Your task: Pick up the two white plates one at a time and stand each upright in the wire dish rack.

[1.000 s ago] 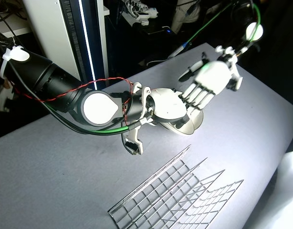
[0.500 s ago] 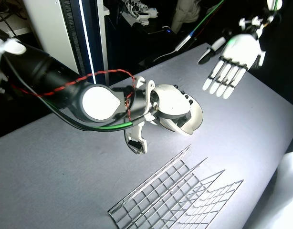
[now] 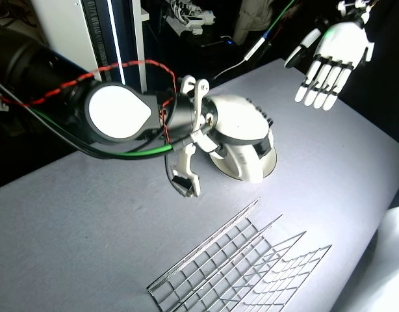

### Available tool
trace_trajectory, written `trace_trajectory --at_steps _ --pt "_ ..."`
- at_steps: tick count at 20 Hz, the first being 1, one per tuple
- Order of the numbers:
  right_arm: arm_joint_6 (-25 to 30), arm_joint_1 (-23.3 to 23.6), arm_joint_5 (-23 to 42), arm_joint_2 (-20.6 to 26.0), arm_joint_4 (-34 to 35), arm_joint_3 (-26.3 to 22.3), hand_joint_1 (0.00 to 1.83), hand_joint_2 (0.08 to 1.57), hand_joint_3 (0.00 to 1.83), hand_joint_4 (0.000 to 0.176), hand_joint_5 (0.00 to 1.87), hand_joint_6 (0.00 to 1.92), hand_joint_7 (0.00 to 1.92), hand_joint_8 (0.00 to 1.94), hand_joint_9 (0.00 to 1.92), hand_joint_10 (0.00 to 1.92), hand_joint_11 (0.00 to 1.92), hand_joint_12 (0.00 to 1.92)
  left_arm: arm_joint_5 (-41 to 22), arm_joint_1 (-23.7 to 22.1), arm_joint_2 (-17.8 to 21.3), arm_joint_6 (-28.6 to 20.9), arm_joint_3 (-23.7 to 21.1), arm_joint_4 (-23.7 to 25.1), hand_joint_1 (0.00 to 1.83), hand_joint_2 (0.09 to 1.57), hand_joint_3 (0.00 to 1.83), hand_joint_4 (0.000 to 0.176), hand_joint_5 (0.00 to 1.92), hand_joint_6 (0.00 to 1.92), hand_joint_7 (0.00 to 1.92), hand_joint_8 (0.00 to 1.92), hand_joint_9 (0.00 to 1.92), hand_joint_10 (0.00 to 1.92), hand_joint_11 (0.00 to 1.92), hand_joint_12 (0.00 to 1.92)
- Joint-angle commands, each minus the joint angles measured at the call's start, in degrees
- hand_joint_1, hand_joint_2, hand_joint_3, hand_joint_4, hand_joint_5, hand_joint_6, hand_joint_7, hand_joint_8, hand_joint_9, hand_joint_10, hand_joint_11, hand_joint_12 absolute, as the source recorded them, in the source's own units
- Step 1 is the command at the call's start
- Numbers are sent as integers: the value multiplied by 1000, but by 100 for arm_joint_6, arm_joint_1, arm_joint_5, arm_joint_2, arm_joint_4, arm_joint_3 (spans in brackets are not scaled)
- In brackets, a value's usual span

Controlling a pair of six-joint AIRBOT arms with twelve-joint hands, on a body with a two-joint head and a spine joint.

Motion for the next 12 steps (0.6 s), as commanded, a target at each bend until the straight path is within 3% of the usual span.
trace_trajectory --at_steps 1,7,12 --pt "8 160 454 78 378 -80 1373 1111 0 0 910 1098 1010 847 930 1156 713 1151 -91 -91 51 -48 74 -410 0 1223 0 0 0 0 0 0 0 0 0 0" --pt "104 570 321 291 641 -357 1376 1101 0 0 934 1054 1042 805 942 1139 745 1153 -61 -81 35 -83 94 -444 0 1229 1 0 0 0 0 0 0 0 0 0" --pt "193 766 74 404 1499 -484 1373 1110 0 0 919 1092 1020 850 921 1149 712 1158 -270 -22 -44 -20 238 -595 0 1223 0 0 21 8 0 0 0 0 0 0"
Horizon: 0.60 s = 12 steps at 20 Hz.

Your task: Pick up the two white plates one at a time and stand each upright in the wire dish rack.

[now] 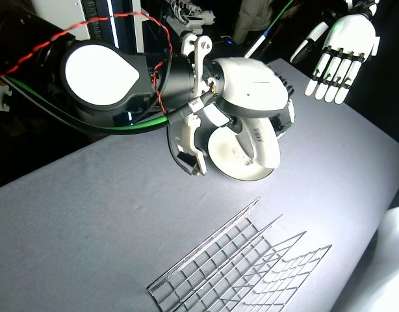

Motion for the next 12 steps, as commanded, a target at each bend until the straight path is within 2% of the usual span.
trace_trajectory --at_steps 1,4,6,12 --pt "58 158 448 56 482 -38 1374 1107 0 0 925 1082 1028 841 928 1135 725 1145 -70 -42 3 4 99 -533 0 1226 0 0 21 7 0 0 0 0 0 0" --pt "93 276 132 113 1178 -70 1371 1118 2 0 896 1111 998 901 906 1174 715 1184 20 69 -183 43 415 -556 0 1240 5 0 0 0 0 0 0 0 0 0" --pt "96 342 -35 149 1574 -73 1377 1104 0 0 897 1089 1039 837 954 1120 727 1154 23 138 -228 76 502 -595 0 1230 0 0 0 0 0 0 0 0 0 0" --pt "95 469 -450 259 2704 -71 1375 1106 0 0 906 1096 1029 841 944 1122 717 1116 106 208 -237 79 316 -649 0 1236 3 0 14 5 0 0 0 0 0 0"
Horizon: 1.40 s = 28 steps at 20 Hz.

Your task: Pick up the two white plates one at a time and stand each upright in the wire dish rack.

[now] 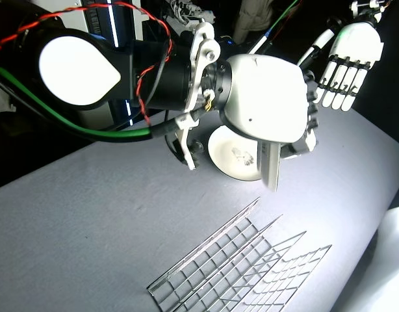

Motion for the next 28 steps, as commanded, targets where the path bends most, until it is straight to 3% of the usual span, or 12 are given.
trace_trajectory --at_steps 1,9,16,22,25,28 --pt "64 155 691 46 302 -17 1374 1109 0 0 900 1105 1020 852 937 1135 706 1126 -21 -30 33 1 -13 -524 0 1233 1 0 2 0 0 0 0 0 0 0" --pt "52 292 349 44 1329 160 1374 1114 0 0 873 1135 1020 882 935 1114 708 1107 382 448 12 84 -549 -777 0 1241 3 0 4 1 0 0 0 0 0 0" --pt "40 390 345 9 1473 494 1379 1096 0 0 927 1072 1065 770 959 1096 739 1102 560 785 -122 106 -641 -984 0 1237 1 0 0 0 0 0 0 0 0 0" --pt "23 683 223 -46 1513 809 1376 1103 0 0 916 1080 1037 832 946 1114 706 1131 699 1074 -196 252 -771 -1170 0 1240 2 0 18 7 0 0 0 0 0 0" --pt "16 699 147 -39 1513 1034 1375 1107 0 0 919 1081 1036 833 926 1134 692 1139 796 1233 -204 461 -845 -1315 0 1232 0 0 12 4 0 0 0 0 0 0" --pt "9 597 148 11 1512 1096 1377 1098 1 0 935 1051 1048 807 948 1107 732 1098 972 1577 -207 862 -940 -1755 0 1240 2 0 3 1 0 0 0 0 0 0"
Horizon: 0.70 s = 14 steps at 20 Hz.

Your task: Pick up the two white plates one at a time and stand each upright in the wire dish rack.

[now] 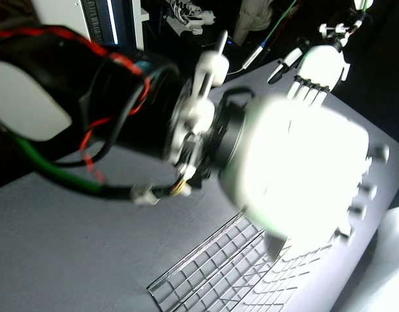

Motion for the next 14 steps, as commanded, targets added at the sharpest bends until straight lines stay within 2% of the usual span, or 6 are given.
trace_trajectory --at_steps 1,4,7,14 --pt "79 55 807 36 126 12 1377 1099 1 0 935 1053 1043 811 948 1109 732 1098 -57 2 26 70 -31 -547 0 1241 3 0 1 0 0 0 0 0 0 0" --pt "63 -86 838 91 126 18 1372 1118 1 0 873 1138 1013 883 915 1149 701 1116 28 126 -30 141 -188 -636 0 1240 2 0 0 0 0 0 0 0 0 0" --pt "55 -238 909 119 126 121 1373 1118 1 0 861 1137 1020 904 917 1137 717 1122 253 222 -46 449 -435 -676 0 1239 1 0 0 0 0 0 0 0 0 0" --pt "42 -652 1127 134 126 397 1376 1103 0 0 903 1099 1057 804 942 1101 749 1069 639 405 -156 606 -650 -797 0 1241 2 0 0 0 0 0 0 0 0 0"
